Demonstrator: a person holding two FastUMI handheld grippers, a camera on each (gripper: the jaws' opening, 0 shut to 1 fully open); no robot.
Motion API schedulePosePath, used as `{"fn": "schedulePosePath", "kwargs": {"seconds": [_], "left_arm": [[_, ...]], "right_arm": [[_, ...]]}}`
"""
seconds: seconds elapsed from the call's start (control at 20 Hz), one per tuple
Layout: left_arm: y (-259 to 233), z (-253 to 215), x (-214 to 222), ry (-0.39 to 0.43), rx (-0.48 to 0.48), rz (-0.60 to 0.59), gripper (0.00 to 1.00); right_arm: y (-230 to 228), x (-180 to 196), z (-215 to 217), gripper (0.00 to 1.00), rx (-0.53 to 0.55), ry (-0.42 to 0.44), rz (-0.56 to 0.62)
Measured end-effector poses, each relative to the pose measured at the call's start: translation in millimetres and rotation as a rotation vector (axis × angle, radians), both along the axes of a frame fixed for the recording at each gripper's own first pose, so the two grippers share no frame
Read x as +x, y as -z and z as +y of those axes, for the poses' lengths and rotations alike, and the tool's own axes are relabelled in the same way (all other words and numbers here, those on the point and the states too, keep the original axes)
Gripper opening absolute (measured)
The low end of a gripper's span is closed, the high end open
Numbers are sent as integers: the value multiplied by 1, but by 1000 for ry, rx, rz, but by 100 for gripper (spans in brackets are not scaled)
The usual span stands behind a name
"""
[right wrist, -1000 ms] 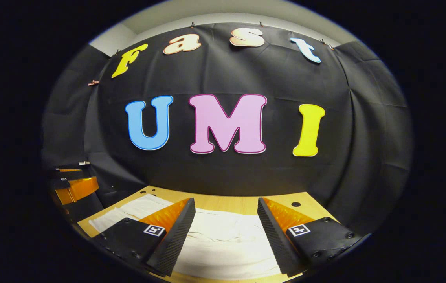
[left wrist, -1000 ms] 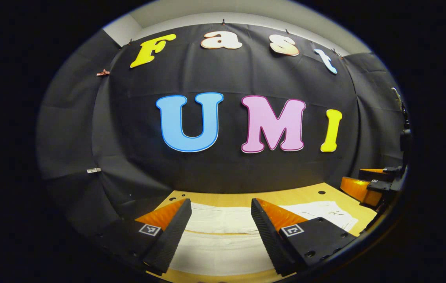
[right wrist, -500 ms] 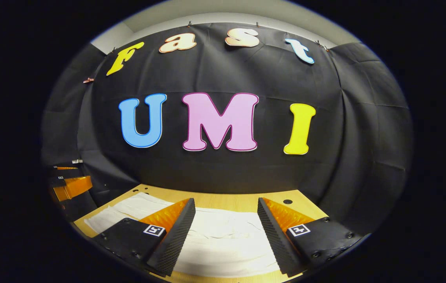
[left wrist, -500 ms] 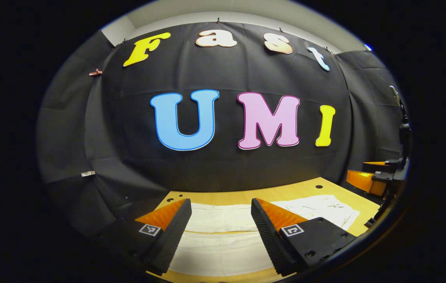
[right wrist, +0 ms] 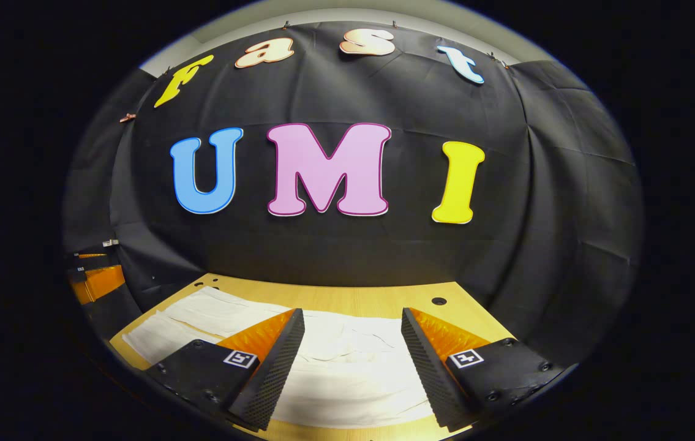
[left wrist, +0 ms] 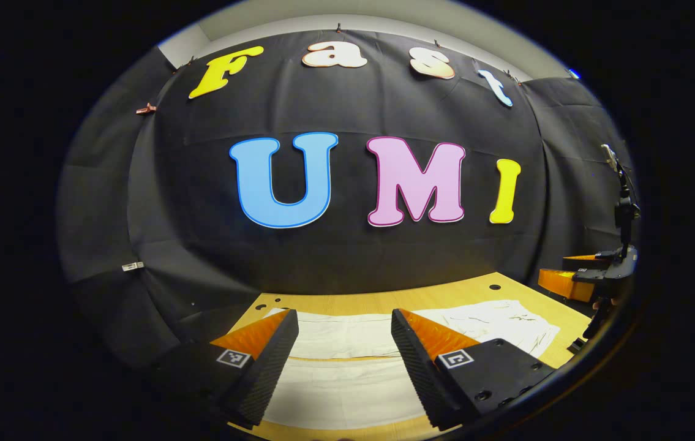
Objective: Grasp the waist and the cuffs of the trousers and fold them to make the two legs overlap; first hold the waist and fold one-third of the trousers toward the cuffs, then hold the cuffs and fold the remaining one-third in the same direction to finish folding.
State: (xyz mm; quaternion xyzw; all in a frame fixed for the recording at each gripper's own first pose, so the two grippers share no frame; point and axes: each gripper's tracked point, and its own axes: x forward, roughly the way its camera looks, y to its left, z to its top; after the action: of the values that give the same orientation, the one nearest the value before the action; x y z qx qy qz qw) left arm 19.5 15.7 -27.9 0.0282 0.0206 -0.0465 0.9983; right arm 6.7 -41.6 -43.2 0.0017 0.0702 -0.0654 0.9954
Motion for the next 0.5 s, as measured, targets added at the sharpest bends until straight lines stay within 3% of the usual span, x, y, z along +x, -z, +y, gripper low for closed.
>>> {"fn": "schedulePosePath", "kwargs": {"seconds": [0.25, 0.5], "left_arm": [[8, -1, 0, -3, 10, 14, 95], [19, 5, 3, -27, 9, 35, 95]], "right_arm": [[9, 6, -18, 97, -29, 6, 30], [27, 7, -42, 97, -191, -34, 103]]}}
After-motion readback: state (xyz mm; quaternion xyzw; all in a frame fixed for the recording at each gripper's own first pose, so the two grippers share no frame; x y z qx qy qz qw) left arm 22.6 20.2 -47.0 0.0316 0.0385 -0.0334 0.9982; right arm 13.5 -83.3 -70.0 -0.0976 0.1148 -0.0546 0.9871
